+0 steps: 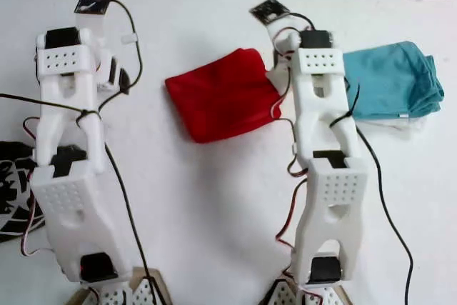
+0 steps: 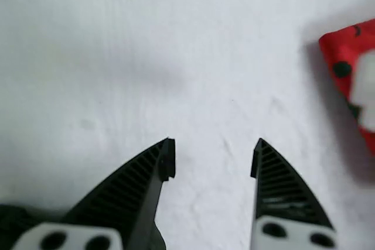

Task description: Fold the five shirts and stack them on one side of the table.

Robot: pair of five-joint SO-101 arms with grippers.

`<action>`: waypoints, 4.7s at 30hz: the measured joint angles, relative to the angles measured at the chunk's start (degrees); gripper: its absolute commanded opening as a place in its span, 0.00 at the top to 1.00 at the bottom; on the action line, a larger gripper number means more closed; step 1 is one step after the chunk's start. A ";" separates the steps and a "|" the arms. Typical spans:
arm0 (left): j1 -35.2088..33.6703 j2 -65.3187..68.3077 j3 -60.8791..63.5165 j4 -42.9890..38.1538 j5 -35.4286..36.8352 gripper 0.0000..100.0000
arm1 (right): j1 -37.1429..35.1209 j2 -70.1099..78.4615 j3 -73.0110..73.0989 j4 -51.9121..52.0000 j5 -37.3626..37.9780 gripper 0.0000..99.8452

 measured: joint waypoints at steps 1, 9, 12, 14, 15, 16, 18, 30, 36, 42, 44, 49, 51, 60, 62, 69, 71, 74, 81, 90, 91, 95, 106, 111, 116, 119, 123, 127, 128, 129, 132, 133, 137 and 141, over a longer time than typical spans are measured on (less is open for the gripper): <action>0.00 0.00 0.00 0.00 0.00 0.77 | 0.18 0.09 0.00 -0.18 0.09 0.98; 0.18 0.00 0.00 -1.05 0.00 0.77 | -0.62 0.26 -0.18 2.20 0.18 0.76; 2.29 0.00 -0.18 -1.23 0.09 0.77 | -0.62 0.18 -3.96 5.36 -0.09 0.79; 4.57 0.00 -0.44 -1.23 0.09 0.77 | -1.05 -0.53 -8.00 5.71 -2.64 0.81; 5.89 0.00 -0.53 -1.23 0.44 0.77 | -1.49 -0.79 -10.20 5.71 -4.92 0.82; 7.38 0.00 -0.53 -1.23 0.88 0.77 | -2.11 -1.05 -12.04 5.27 -7.56 0.82; 10.29 0.00 -0.53 -1.23 1.58 0.77 | -3.87 -1.14 -13.54 2.99 -12.22 0.82; 10.29 0.00 -0.53 2.99 2.90 0.77 | -10.99 18.46 -22.86 -8.09 -15.38 0.82; 6.95 0.00 -0.53 3.78 2.64 0.77 | -10.99 26.64 -30.33 -8.26 -15.38 0.95; 5.36 0.00 -0.53 5.27 2.20 0.77 | -10.99 29.89 -35.87 -13.36 -15.38 0.98; 5.10 0.00 -0.53 5.89 2.11 0.77 | -10.99 29.98 -37.71 -15.30 -15.38 0.98; 3.60 0.00 -0.53 6.07 2.20 0.77 | -10.99 29.98 -41.67 -18.73 -15.38 0.98; 3.52 0.00 -0.53 6.68 2.20 0.77 | -10.99 30.15 -42.02 -20.22 -15.38 0.98; 3.78 0.00 -0.53 6.77 2.20 0.77 | -10.99 30.33 -40.70 -16.62 -15.38 0.81; 3.78 0.00 -0.53 6.77 2.20 0.77 | -10.46 30.33 -43.43 -12.92 -15.38 0.83; 5.36 0.00 -0.53 6.77 2.64 0.77 | -6.86 30.33 -52.57 2.99 -15.38 0.98; 7.82 0.00 -0.53 6.77 3.25 0.77 | -6.77 30.33 -52.84 7.56 -15.38 0.96; 12.75 0.00 -0.53 7.30 3.43 0.77 | -6.95 30.33 -52.92 13.01 -15.38 0.96; 23.12 0.00 -0.35 8.62 5.89 0.77 | -6.86 30.33 -52.84 18.02 -15.38 0.96; 24.97 0.09 13.10 -0.09 6.07 0.77 | -5.71 34.90 -50.46 18.20 -15.38 0.96; 24.97 0.09 13.54 -0.44 6.07 0.77 | -5.27 35.08 -50.73 18.20 -15.38 0.96; 25.49 0.09 14.42 -0.88 6.07 0.77 | -2.99 35.16 -53.27 18.29 -15.38 0.96; 22.42 -8.70 14.51 1.23 5.98 0.77 | -3.43 25.93 -54.15 18.29 -15.38 0.78; 16.97 -16.88 14.51 3.08 5.89 0.77 | -6.86 25.58 -54.07 18.29 -19.25 0.66; 10.29 -20.22 14.51 3.60 4.04 0.77 | -10.02 26.81 -51.08 16.70 -20.13 0.66; 7.12 -20.40 14.51 4.13 3.69 0.77 | -10.64 30.51 -49.67 15.47 -20.13 0.66; 4.40 -20.40 14.51 4.13 3.60 0.77 | -11.16 34.90 -49.14 14.51 -20.13 0.64; 2.90 -20.40 14.51 4.13 3.52 0.77 | -11.16 38.15 -49.85 14.24 -19.16 0.63; 2.81 -20.40 14.51 4.13 3.43 0.77 | -11.16 38.24 -50.11 14.77 -19.16 0.63; 2.81 -20.40 14.51 4.13 3.08 0.77 | -11.16 38.42 -50.11 15.47 -19.16 0.64; 2.99 -20.40 14.51 4.57 2.73 0.77 | -11.78 38.42 -49.85 17.14 -18.99 0.81; 2.99 -20.40 14.51 4.84 2.64 0.77 | -11.96 38.42 -49.32 17.14 -18.64 0.90; 1.85 -20.40 14.51 5.01 2.55 0.77 | -12.31 38.33 -48.70 17.32 -15.56 0.95; -0.44 -20.40 14.51 5.01 2.55 0.77 | -12.22 38.24 -48.70 17.41 -15.12 0.98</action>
